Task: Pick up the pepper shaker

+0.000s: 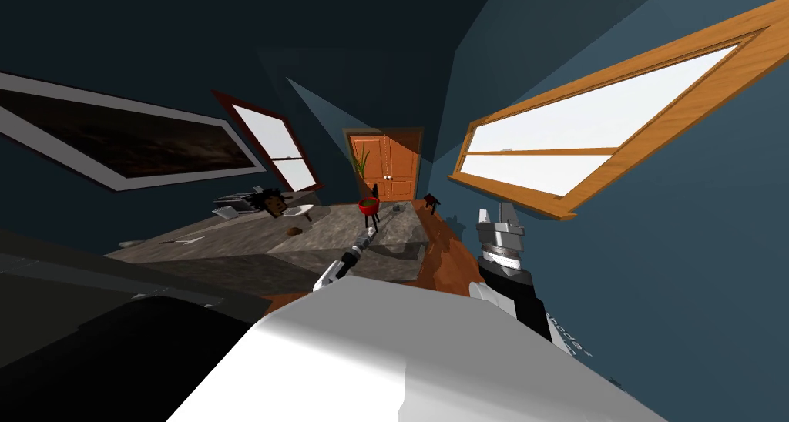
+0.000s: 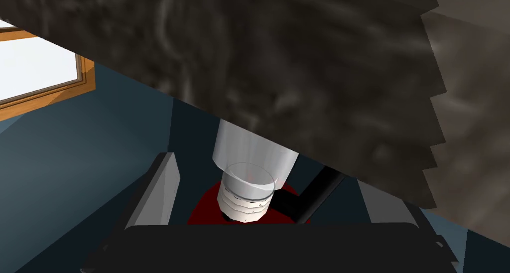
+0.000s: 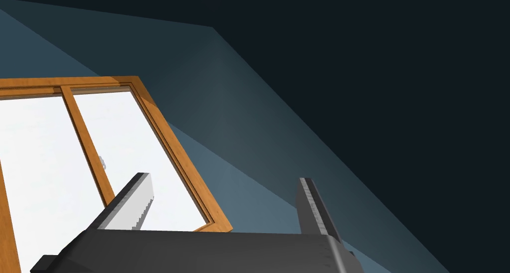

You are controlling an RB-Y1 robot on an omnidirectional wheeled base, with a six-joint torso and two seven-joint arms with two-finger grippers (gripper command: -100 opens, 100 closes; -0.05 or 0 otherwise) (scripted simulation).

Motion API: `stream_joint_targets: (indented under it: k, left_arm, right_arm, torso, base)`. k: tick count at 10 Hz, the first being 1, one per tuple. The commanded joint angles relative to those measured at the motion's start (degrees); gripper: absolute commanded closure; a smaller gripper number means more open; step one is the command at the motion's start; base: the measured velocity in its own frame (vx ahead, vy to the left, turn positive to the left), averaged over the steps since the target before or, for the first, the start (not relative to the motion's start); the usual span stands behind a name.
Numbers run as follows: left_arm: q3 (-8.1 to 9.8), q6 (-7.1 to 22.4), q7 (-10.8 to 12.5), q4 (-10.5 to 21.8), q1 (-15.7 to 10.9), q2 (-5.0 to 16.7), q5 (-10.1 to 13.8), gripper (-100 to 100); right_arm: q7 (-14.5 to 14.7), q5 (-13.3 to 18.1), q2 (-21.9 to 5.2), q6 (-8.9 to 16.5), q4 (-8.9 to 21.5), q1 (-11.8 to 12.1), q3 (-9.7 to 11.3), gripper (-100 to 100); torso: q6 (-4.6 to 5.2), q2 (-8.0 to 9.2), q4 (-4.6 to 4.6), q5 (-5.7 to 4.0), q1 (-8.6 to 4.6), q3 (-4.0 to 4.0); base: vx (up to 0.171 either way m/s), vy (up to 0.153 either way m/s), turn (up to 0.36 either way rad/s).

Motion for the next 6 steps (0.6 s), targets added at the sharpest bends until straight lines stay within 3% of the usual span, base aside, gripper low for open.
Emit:
stream_joint_targets:
  k: [1, 3, 4, 6]
  left_arm:
    - [0.54, -0.54, -0.21, 2.86, -2.86, -0.45, -0.45, -100]
    - [0.54, -0.54, -0.21, 6.10, -6.06, -0.45, -0.45, -100]
    - [0.54, -0.54, -0.21, 6.73, -6.06, -0.45, -0.45, -100]
    - [1.17, -1.36, -0.61, 10.67, -9.93, -1.05, -0.87, -100]
  right_arm:
    - [0.00, 0.00, 0.00, 0.00, 0.00, 0.00, 0.00, 0]
    - [0.00, 0.00, 0.00, 0.00, 0.00, 0.00, 0.00, 0]
    - [0.00, 0.00, 0.00, 0.00, 0.00, 0.00, 0.00, 0]
    - [0.00, 0.00, 0.00, 0.00, 0.00, 0.00, 0.00, 0]
  torso:
    - [0.00, 0.00, 0.00, 0.00, 0.00, 0.00]
    - [0.00, 0.09, 0.02, 0.00, 0.02, 0.05]
    - [0.00, 0.00, 0.00, 0.00, -0.01, 0.00]
    - [-0.02, 0.03, -0.01, -0.01, -0.03, 0.01]
  base:
    - [-0.070, 0.012, 0.077]
    - [-0.049, 0.002, 0.009]
    - [-0.005, -0.005, -0.007]
    - [-0.062, -0.002, 0.058]
